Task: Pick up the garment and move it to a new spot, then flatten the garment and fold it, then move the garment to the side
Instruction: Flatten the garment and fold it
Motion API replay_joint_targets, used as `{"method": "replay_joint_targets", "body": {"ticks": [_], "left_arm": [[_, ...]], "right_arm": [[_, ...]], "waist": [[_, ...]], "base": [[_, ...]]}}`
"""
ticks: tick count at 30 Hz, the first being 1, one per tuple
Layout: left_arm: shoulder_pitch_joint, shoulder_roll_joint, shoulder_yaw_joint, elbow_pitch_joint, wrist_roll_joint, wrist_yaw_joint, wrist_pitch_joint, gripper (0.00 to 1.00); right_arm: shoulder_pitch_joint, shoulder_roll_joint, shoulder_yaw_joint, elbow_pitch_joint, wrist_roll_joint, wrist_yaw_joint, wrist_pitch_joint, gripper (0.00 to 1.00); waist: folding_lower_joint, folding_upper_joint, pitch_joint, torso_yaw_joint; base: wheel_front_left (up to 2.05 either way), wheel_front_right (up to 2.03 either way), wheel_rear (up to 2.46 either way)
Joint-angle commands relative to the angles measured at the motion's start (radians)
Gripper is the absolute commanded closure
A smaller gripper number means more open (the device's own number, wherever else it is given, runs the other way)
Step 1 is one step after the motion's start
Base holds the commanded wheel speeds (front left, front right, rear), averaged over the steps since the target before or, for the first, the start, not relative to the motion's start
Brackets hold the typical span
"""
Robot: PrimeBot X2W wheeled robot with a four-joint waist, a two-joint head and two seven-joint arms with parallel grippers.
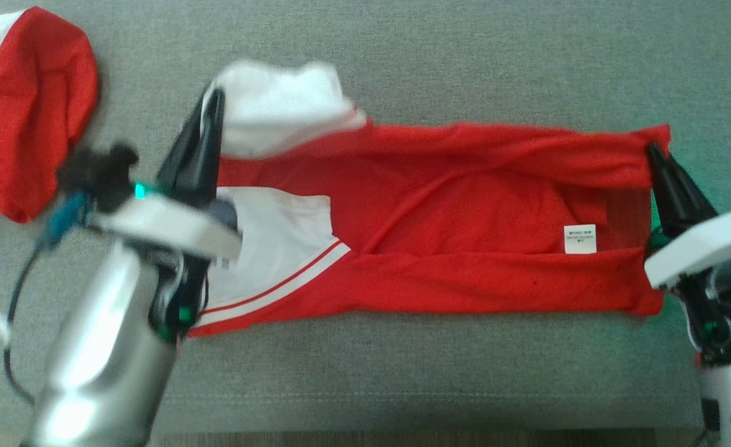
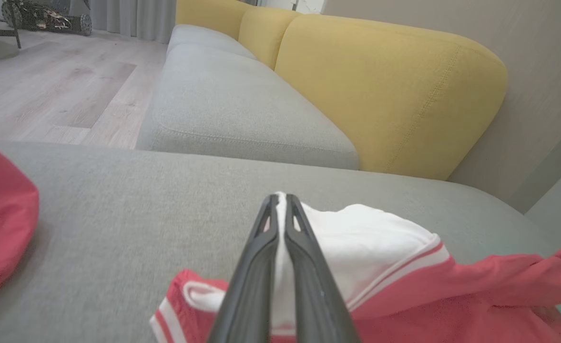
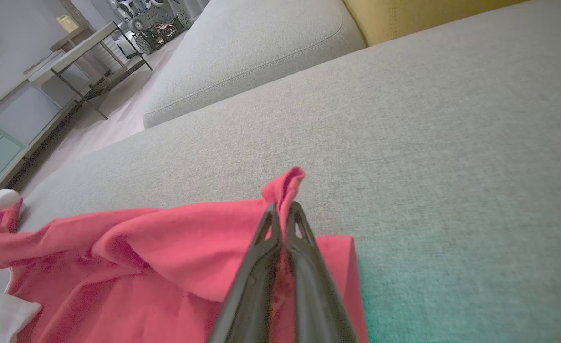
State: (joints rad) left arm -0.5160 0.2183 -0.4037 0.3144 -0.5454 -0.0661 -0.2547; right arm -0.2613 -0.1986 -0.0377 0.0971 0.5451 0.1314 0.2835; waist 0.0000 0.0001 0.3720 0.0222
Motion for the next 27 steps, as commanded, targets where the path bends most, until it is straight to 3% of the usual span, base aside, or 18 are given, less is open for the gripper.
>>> {"method": "replay_joint_targets", "body": {"ticks": [1,6,10,13,14,15,16,17,18,19,27], "left_arm": [[0.033,0.049,0.049,-0.093,0.004,0.021,-0.007,1.00],[0.216,0.073,0.060,-0.263,-0.022,0.081,0.027,1.00],[0.314,0.065,0.053,-0.312,-0.053,0.108,0.056,1.00],[0.343,0.054,0.043,-0.288,-0.073,0.107,0.065,1.00],[0.348,0.051,0.040,-0.272,-0.079,0.104,0.068,1.00],[0.349,0.049,0.039,-0.256,-0.086,0.098,0.068,1.00],[0.350,0.049,0.038,-0.238,-0.090,0.094,0.067,0.91],[0.350,0.048,0.038,-0.220,-0.092,0.092,0.066,0.64],[0.349,0.046,0.039,-0.203,-0.093,0.091,0.062,0.21],[0.349,0.045,0.040,-0.189,-0.092,0.091,0.056,0.00],[0.339,0.048,0.074,-0.160,-0.013,0.127,0.002,0.00]], "right_arm": [[0.019,-0.002,0.006,-0.067,-0.016,-0.001,0.000,1.00],[0.080,0.025,0.000,-0.127,-0.064,-0.001,-0.014,1.00],[0.132,0.048,-0.012,-0.150,-0.096,-0.001,-0.022,1.00],[0.179,0.060,-0.026,-0.164,-0.133,-0.001,-0.027,0.75],[0.194,0.067,-0.028,-0.169,-0.145,-0.001,-0.030,0.53],[0.210,0.073,-0.032,-0.173,-0.154,-0.001,-0.030,0.23],[0.224,0.078,-0.036,-0.176,-0.166,-0.001,-0.030,0.00],[0.237,0.084,-0.039,-0.180,-0.178,-0.001,-0.032,0.00],[0.248,0.089,-0.038,-0.185,-0.185,-0.001,-0.035,0.00],[0.259,0.094,-0.039,-0.190,-0.194,-0.001,-0.040,0.00],[0.298,0.123,-0.054,-0.278,-0.288,-0.001,-0.121,0.00]], "waist": [[0.0000,-0.0001,-0.002,-0.003],[0.0000,-0.0001,-0.002,-0.006],[0.0000,-0.0001,-0.001,0.002],[0.0000,-0.0001,-0.001,0.009],[0.0000,-0.0001,-0.002,0.009],[0.0000,-0.0001,-0.002,0.010],[0.0000,-0.0001,-0.003,0.011],[0.0000,-0.0001,-0.004,0.010],[0.0000,-0.0001,-0.006,0.010],[0.0000,-0.0001,-0.009,0.009],[0.0000,-0.0001,-0.051,0.009]], "base": [[0.00,0.00,0.00],[0.00,0.00,0.00],[0.00,0.00,0.00],[0.00,0.00,0.00],[0.00,0.00,0.00],[0.00,0.00,0.00],[0.00,0.00,0.00],[0.00,0.00,0.00],[0.00,0.00,0.00],[0.00,0.00,0.00],[0.00,0.00,0.00]]}}
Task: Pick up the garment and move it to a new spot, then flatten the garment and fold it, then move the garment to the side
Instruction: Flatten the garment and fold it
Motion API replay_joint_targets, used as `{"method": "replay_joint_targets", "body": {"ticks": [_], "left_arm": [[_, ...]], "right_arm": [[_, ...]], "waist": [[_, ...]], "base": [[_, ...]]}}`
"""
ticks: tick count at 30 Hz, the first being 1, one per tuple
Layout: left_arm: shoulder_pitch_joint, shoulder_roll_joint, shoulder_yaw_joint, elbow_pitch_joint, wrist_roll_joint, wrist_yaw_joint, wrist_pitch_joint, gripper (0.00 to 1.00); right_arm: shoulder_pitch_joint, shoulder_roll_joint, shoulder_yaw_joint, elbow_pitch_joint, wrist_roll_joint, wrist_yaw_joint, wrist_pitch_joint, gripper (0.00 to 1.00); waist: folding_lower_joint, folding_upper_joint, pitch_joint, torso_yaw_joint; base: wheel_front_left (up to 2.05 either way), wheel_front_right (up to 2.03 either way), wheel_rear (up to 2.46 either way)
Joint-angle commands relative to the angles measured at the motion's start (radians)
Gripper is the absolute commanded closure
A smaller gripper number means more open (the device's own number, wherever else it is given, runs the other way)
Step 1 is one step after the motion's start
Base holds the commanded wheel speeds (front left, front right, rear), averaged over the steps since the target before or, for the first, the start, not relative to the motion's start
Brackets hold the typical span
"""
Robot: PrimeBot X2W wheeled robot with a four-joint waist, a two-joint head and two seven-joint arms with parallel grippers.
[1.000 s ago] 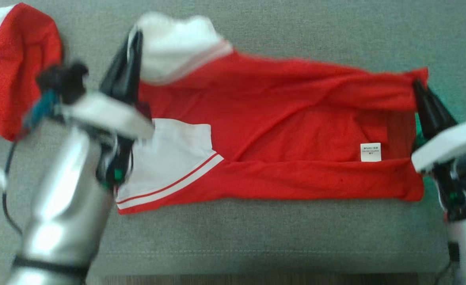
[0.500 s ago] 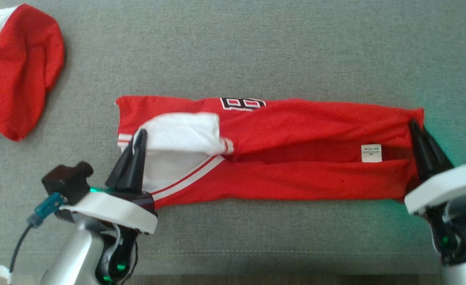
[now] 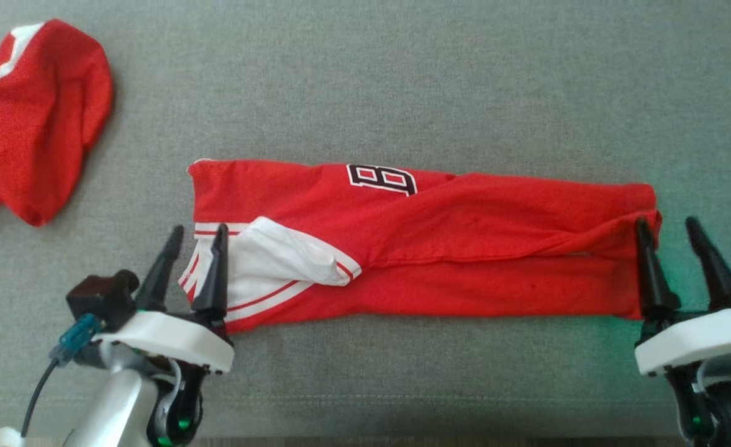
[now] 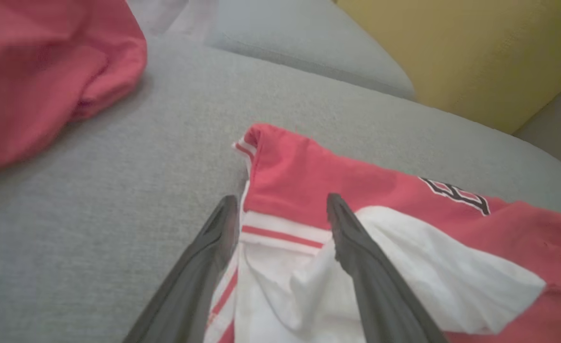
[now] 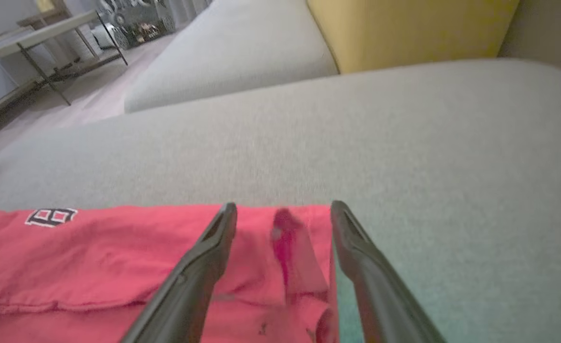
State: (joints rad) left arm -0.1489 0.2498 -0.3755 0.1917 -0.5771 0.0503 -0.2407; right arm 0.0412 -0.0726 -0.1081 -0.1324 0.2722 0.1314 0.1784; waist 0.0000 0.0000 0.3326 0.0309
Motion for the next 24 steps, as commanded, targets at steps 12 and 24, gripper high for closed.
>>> {"method": "replay_joint_targets", "body": {"ticks": [12,24], "left_arm": [[0.016,-0.012,0.173,-0.189,0.216,0.057,-0.021,0.00],[0.110,-0.002,0.166,-0.159,0.263,0.050,-0.021,0.00]], "right_arm": [[-0.024,0.011,0.045,-0.123,-0.100,-0.001,-0.084,0.00],[0.033,0.009,0.078,-0.111,-0.103,-0.001,-0.086,0.00]], "waist": [[0.0000,0.0000,-0.123,0.005],[0.0000,0.0000,-0.200,-0.001]], "base": [[0.00,0.00,0.00],[0.00,0.00,0.00]]}}
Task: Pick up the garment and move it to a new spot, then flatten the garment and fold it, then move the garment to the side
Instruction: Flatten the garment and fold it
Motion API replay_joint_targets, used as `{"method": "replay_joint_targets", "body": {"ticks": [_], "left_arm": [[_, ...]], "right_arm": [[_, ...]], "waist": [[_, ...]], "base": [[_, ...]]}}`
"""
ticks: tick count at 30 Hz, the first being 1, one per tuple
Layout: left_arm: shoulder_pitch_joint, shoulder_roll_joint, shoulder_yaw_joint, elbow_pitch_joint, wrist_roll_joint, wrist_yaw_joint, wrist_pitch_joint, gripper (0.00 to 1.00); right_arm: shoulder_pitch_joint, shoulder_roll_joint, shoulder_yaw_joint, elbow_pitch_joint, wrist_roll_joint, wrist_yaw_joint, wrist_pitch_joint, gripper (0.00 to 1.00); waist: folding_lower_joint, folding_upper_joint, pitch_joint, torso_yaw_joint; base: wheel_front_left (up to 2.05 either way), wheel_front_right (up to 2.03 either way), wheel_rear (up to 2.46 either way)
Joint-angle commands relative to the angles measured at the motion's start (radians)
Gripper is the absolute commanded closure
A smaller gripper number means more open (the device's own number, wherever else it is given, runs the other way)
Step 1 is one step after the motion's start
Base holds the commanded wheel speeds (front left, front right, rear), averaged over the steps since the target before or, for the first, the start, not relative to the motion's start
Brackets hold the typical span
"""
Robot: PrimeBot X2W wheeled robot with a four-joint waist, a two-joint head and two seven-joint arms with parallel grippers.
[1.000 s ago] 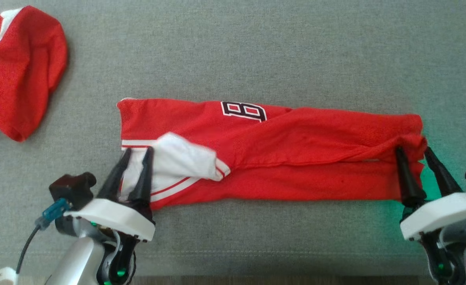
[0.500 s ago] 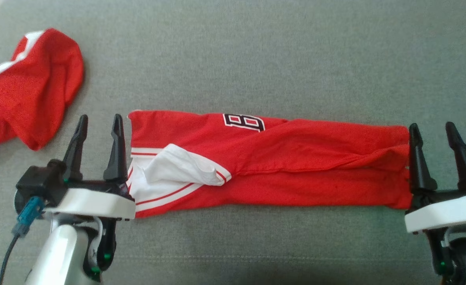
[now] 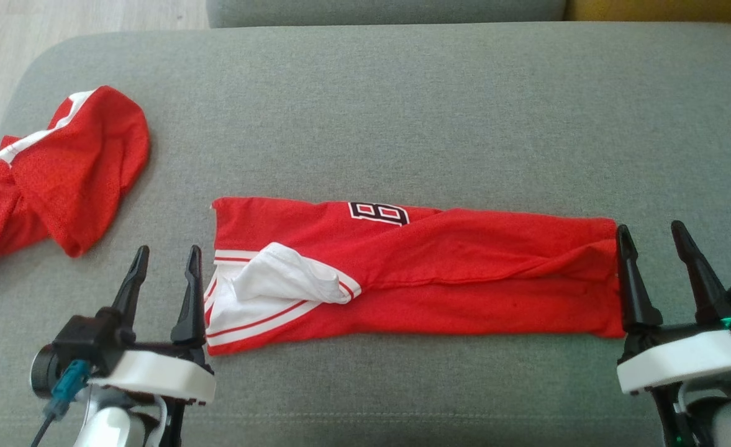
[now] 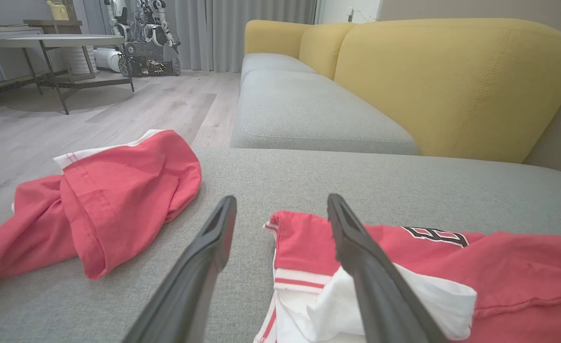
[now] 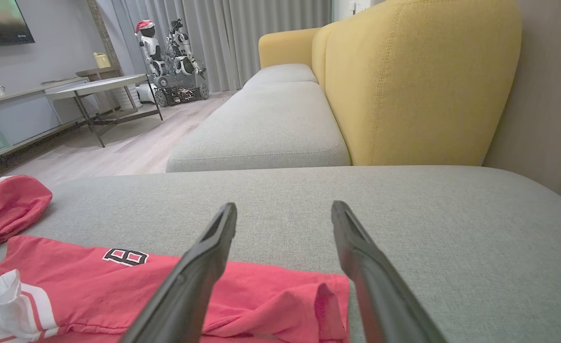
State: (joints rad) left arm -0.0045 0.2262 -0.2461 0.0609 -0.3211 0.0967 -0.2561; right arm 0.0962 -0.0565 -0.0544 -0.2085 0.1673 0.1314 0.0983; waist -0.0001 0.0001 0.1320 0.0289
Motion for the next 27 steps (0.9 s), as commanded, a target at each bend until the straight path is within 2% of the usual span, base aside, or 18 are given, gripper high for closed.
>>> {"method": "replay_joint_targets", "body": {"ticks": [1,16,21,22,27], "left_arm": [[-0.035,0.021,0.036,-0.026,0.007,0.004,-0.006,0.00],[-0.060,0.019,0.026,-0.027,0.002,0.007,-0.006,0.00],[-0.093,0.015,0.013,-0.032,0.007,0.000,-0.006,0.00],[-0.109,0.012,0.005,-0.030,0.010,-0.005,-0.006,0.00],[-0.141,0.004,-0.004,-0.022,0.015,-0.018,-0.006,0.00]], "right_arm": [[-0.022,-0.007,0.025,-0.035,0.002,-0.001,-0.005,0.00],[-0.069,-0.015,0.008,0.014,0.039,-0.001,0.000,0.00],[-0.178,-0.042,-0.022,0.119,0.038,-0.001,0.012,0.00],[-0.209,-0.053,-0.025,0.179,0.038,-0.001,0.029,0.00],[-0.219,-0.054,-0.033,0.274,0.030,-0.001,0.084,0.00]], "waist": [[0.0001,-0.0001,0.000,0.002],[0.0001,-0.0001,0.021,0.010],[0.0001,-0.0001,0.062,0.016],[0.0001,-0.0001,0.079,0.023],[0.0001,-0.0001,0.111,0.039]], "base": [[0.00,0.00,0.00],[0.00,0.00,0.00],[0.00,0.00,0.00],[0.00,0.00,0.00],[0.00,0.00,0.00]]}}
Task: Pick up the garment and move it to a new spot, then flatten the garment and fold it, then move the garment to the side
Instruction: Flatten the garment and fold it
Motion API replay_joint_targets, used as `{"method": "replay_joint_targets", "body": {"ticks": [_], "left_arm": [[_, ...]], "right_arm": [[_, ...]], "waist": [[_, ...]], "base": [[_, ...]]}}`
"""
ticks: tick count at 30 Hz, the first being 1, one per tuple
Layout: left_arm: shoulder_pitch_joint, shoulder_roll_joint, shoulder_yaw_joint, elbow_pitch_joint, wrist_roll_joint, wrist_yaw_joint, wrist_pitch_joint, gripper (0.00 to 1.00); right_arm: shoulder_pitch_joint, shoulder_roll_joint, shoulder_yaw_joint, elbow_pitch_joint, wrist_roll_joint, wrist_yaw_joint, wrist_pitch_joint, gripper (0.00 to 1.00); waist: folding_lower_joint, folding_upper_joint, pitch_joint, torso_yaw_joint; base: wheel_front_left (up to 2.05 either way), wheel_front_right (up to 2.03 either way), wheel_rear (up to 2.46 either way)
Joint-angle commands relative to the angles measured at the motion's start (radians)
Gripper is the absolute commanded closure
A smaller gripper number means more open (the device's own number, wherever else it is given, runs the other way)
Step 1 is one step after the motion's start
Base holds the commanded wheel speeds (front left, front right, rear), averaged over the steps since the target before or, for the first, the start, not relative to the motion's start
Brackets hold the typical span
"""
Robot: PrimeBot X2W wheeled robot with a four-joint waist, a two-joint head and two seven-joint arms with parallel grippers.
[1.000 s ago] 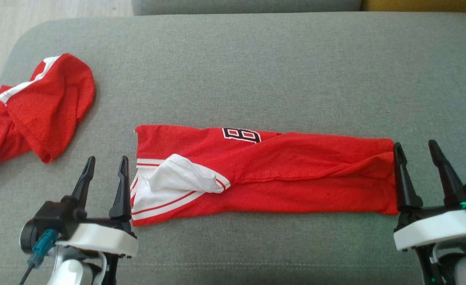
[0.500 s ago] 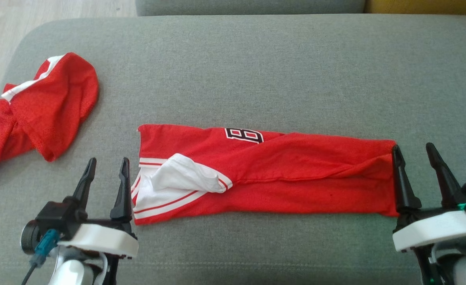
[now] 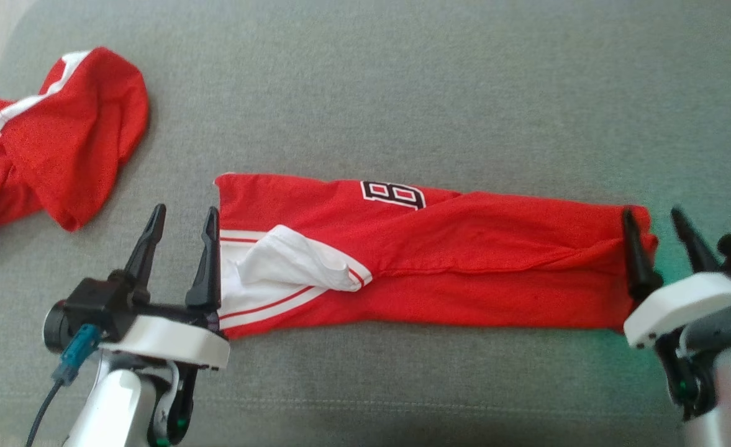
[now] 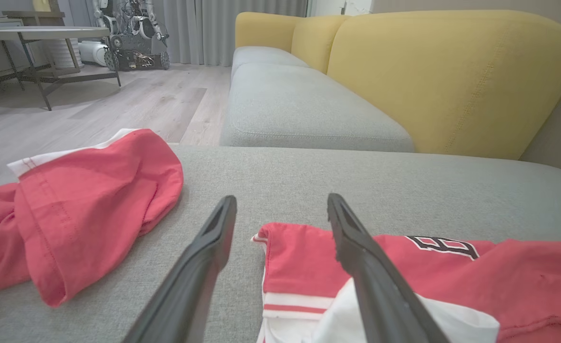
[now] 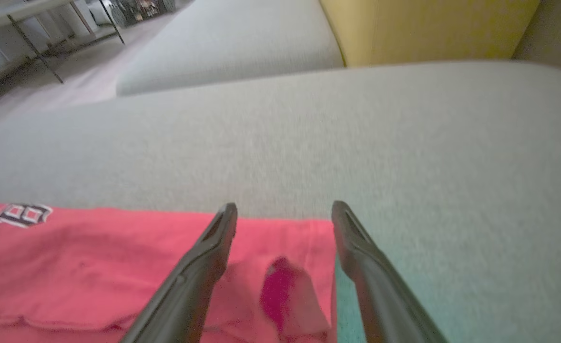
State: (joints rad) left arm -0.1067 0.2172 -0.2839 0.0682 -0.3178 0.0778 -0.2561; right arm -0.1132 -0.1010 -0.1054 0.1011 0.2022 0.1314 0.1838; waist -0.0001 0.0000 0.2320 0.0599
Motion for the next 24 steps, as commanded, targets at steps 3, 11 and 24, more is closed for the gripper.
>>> {"method": "replay_joint_targets", "body": {"ticks": [3,11,24], "left_arm": [[-0.053,0.005,0.035,-0.024,0.013,-0.007,-0.006,0.00],[-0.065,-0.019,0.051,-0.018,0.022,-0.023,-0.006,0.00],[-0.089,-0.032,0.082,-0.009,0.046,-0.055,-0.006,0.00]], "right_arm": [[0.011,0.002,0.002,-0.002,-0.009,-0.001,0.038,0.00],[0.096,0.040,-0.044,-0.028,-0.021,-0.001,0.123,0.00],[0.095,0.050,-0.012,-0.025,0.049,-0.001,0.168,1.00]], "waist": [[0.0001,0.0000,0.031,0.012],[0.0001,0.0000,0.067,0.006],[0.0001,0.0000,0.094,0.002]], "base": [[0.00,0.00,0.00],[0.00,0.00,0.00],[0.00,0.00,0.00]]}}
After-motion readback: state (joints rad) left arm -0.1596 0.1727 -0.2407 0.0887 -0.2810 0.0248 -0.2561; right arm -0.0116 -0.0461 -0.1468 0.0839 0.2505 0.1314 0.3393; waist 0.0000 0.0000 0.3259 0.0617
